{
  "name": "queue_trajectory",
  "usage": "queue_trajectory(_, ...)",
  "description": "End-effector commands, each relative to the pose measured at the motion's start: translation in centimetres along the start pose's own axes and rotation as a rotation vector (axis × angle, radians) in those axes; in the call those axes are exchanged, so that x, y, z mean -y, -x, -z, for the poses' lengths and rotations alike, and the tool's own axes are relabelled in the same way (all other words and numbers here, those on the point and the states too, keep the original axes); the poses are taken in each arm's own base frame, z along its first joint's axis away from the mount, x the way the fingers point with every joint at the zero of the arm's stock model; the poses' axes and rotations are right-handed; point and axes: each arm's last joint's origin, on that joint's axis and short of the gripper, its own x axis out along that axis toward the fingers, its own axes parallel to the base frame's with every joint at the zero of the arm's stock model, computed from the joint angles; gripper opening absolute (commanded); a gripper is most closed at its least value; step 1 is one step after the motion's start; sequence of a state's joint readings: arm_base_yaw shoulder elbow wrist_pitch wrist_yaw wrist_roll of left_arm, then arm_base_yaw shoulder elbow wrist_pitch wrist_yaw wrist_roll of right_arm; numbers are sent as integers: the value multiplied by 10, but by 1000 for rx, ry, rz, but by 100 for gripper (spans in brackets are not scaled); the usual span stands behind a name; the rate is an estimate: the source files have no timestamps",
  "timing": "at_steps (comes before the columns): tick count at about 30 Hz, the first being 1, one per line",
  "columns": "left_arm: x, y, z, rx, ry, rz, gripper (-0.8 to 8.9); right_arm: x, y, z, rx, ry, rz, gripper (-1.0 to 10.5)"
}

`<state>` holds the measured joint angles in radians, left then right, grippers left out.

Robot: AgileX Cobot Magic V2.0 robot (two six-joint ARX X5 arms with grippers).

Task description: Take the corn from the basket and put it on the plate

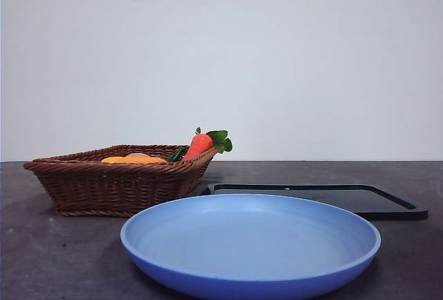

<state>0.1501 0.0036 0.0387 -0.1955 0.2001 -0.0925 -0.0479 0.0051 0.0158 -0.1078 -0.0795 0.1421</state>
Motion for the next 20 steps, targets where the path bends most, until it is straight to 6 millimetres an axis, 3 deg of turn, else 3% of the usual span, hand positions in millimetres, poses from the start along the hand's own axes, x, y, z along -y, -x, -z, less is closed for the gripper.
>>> queue_trajectory(1,-1,-1,8,-53,144,-9,8,-1,0,0,2,-88,-24,2)
queue_trajectory(9,3,3,-4,-31,264,65,7,-5,2,-6,-11,-191,-132,2)
queue_trajectory(20,12,13,-61,-3,279,146,7,-13,14,-57,23,-188,-151,2)
